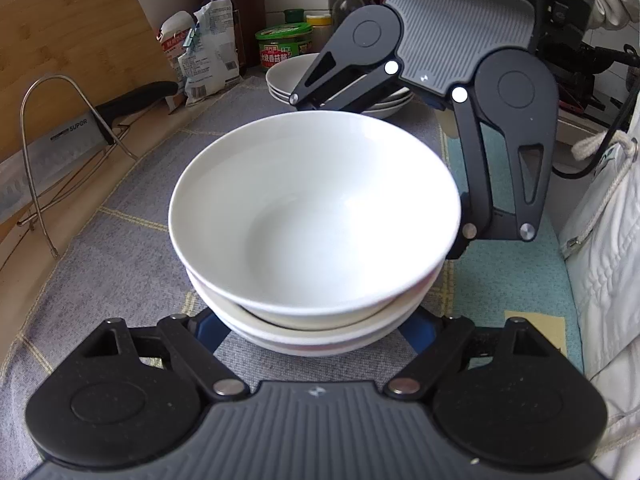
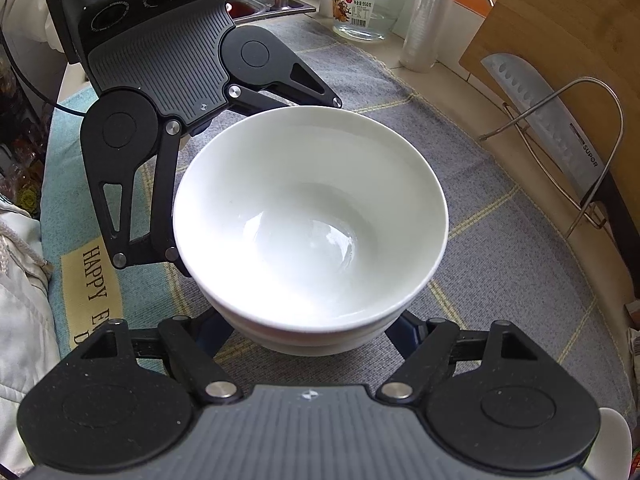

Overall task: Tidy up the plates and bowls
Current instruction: 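Lift the bowl stack with both tools and carry it over the plate stack, then lower the bowl stack onto the plates and open both tools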

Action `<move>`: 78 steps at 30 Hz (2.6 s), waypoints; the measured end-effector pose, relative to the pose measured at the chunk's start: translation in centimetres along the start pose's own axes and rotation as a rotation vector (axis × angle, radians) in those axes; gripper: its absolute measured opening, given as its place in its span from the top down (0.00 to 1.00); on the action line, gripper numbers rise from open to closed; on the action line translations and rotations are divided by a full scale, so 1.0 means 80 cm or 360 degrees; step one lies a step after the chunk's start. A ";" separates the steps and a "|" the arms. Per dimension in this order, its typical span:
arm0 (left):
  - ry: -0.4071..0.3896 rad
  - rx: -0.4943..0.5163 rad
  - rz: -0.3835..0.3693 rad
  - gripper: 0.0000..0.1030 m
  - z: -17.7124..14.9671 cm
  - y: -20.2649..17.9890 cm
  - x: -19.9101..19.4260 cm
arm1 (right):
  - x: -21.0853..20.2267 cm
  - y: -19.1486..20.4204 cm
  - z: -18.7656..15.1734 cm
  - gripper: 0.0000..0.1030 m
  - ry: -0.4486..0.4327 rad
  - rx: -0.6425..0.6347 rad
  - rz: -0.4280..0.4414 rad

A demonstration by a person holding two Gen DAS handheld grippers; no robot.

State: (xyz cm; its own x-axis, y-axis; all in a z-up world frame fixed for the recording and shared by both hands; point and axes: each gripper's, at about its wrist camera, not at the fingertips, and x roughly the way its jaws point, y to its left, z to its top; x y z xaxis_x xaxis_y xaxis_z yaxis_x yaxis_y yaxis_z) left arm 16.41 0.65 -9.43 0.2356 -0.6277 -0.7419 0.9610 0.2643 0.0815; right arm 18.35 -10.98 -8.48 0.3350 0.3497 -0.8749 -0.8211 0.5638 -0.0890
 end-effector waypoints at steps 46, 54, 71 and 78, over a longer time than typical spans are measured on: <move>0.0013 0.0300 0.0010 0.16 0.263 -0.042 0.170 | -0.164 -0.170 -0.197 0.19 -0.0090 0.0184 -0.0254; 0.0058 0.0283 -0.0039 0.16 0.271 -0.033 0.198 | -0.145 -0.192 -0.214 0.19 -0.0053 0.0229 -0.0226; -0.0006 0.0225 -0.0013 0.05 0.271 -0.035 0.199 | -0.158 -0.186 -0.222 0.00 -0.0114 0.0310 -0.0275; -0.0049 0.0090 0.0140 0.03 0.253 -0.039 0.169 | -0.163 -0.177 -0.226 0.00 -0.0124 0.0343 -0.0311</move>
State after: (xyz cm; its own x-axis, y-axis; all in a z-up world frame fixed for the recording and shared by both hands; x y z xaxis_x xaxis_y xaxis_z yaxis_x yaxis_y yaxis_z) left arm 19.56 -23.45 -6.22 0.3228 -0.6265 -0.7094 0.9429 0.2781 0.1835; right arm 17.27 -37.06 -4.43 0.5184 0.2704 -0.8112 -0.6232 0.7691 -0.1419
